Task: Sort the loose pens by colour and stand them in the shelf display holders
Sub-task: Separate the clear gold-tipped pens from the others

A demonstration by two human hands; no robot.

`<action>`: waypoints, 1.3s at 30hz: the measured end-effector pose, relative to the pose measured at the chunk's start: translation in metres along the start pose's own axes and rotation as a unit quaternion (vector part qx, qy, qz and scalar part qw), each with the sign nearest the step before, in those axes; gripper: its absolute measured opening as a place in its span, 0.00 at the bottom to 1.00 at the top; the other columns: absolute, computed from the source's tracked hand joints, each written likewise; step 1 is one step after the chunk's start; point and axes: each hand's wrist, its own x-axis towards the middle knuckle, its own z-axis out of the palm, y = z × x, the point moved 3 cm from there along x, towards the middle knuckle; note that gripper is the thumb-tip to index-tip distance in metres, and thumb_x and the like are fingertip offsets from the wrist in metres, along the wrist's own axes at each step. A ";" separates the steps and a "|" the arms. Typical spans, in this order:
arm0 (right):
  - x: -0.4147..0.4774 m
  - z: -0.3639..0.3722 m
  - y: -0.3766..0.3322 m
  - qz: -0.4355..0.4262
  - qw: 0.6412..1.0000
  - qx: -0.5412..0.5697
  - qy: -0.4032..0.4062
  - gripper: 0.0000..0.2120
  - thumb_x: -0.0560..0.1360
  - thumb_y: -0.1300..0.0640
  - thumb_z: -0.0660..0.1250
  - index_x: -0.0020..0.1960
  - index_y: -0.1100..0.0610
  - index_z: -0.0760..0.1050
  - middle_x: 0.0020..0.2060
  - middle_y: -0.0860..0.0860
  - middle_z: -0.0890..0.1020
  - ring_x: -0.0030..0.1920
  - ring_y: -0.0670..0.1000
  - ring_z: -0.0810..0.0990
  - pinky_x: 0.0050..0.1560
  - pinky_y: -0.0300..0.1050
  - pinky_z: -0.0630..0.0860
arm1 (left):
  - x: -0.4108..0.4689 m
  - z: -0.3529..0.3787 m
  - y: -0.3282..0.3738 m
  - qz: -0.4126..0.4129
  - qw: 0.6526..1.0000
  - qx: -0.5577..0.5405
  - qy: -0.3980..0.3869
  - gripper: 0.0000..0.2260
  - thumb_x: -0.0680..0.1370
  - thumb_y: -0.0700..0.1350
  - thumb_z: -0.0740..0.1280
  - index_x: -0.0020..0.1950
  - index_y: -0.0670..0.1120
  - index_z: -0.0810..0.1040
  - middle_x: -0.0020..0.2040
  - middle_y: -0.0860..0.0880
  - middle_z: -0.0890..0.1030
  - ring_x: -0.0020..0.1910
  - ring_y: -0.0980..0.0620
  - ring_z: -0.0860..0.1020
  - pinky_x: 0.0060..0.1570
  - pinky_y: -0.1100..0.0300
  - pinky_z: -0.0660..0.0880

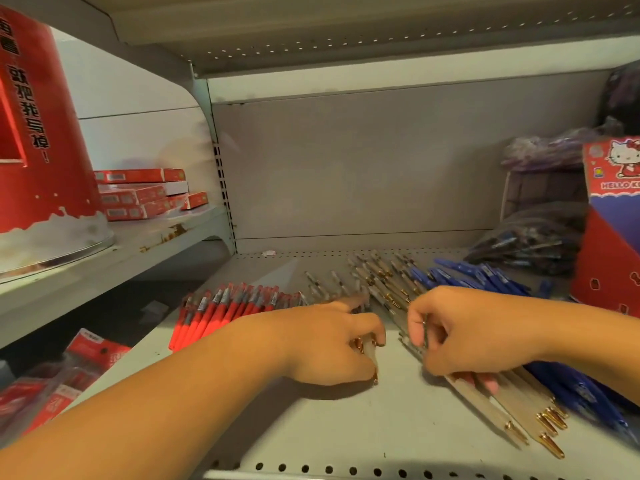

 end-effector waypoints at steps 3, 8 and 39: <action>0.003 -0.013 0.007 -0.010 0.995 0.057 0.086 0.07 0.73 0.60 0.69 0.49 0.54 0.74 0.39 0.61 0.84 0.25 0.51 0.77 0.28 0.40 0.75 | -0.004 -0.001 -0.003 -0.009 1.000 0.003 -0.002 0.22 0.73 0.70 0.62 0.65 0.66 0.65 0.72 0.52 0.63 0.64 0.47 0.69 0.63 0.48 0.69; 0.011 -0.019 0.005 -0.017 0.983 0.100 0.154 0.06 0.76 0.57 0.70 0.51 0.54 0.75 0.34 0.56 0.85 0.27 0.50 0.81 0.32 0.40 0.79 | -0.006 0.004 -0.001 -0.011 0.997 0.070 0.040 0.25 0.74 0.73 0.59 0.65 0.62 0.64 0.65 0.51 0.68 0.62 0.45 0.71 0.57 0.50 0.70; 0.173 -0.026 -0.052 0.037 0.981 -0.101 0.162 0.17 0.75 0.44 0.69 0.38 0.56 0.74 0.32 0.52 0.78 0.30 0.49 0.76 0.30 0.41 0.70 | -0.003 0.011 -0.007 -0.019 0.999 0.046 -0.006 0.34 0.72 0.76 0.56 0.73 0.75 0.41 0.79 0.51 0.32 0.78 0.34 0.39 0.73 0.35 0.41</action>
